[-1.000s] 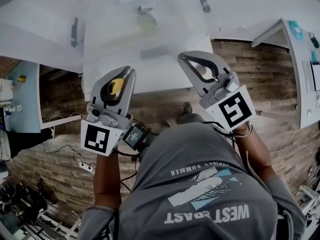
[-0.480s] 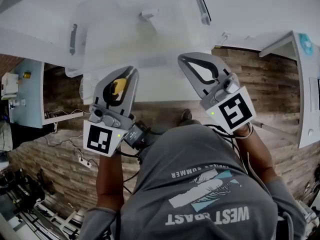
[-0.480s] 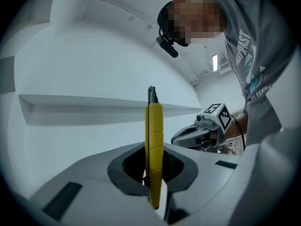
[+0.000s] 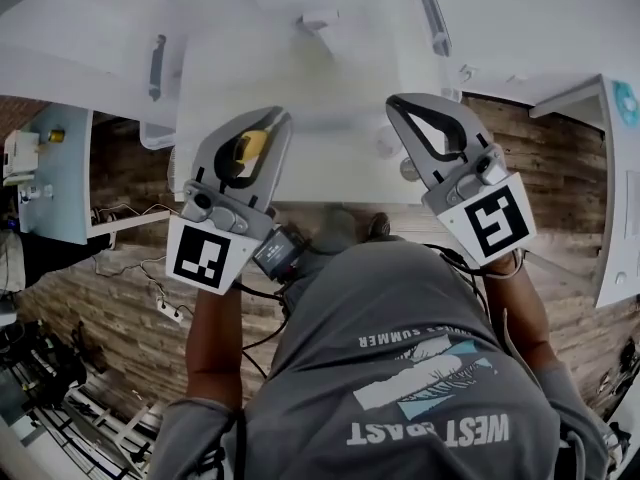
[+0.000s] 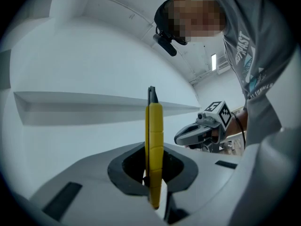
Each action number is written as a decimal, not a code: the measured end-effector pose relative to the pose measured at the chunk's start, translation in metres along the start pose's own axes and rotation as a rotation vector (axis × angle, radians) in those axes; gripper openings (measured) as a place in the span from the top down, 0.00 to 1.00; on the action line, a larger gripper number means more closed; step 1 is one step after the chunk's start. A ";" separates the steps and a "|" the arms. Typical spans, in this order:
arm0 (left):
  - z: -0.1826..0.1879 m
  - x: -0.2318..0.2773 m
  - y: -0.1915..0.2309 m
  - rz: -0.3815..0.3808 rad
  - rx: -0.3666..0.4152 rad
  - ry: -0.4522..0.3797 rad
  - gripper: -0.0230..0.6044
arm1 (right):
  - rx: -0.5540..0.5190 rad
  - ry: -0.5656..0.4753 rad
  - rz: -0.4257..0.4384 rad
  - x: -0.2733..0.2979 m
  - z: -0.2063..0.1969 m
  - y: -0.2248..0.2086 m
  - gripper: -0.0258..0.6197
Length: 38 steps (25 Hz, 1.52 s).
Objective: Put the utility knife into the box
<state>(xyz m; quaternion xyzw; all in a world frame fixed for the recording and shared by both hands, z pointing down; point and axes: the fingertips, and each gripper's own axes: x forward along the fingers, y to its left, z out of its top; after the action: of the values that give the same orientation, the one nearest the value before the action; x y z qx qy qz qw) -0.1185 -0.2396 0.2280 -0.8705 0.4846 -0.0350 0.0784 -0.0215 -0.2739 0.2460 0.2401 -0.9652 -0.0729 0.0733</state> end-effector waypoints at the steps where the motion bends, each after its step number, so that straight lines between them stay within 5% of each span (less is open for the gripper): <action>1: -0.001 0.001 0.004 -0.007 0.001 0.001 0.90 | 0.000 0.001 -0.004 0.002 0.001 0.000 0.94; 21: -0.021 0.018 0.088 -0.020 -0.013 -0.028 0.90 | -0.013 0.090 0.004 0.073 -0.011 -0.007 0.94; 38: -0.051 0.068 0.138 -0.067 0.045 0.067 0.91 | 0.031 0.120 -0.028 0.084 -0.031 -0.022 0.94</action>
<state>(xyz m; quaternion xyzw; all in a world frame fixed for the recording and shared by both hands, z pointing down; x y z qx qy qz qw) -0.2058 -0.3740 0.2534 -0.8826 0.4566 -0.0778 0.0804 -0.0797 -0.3365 0.2810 0.2585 -0.9567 -0.0442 0.1260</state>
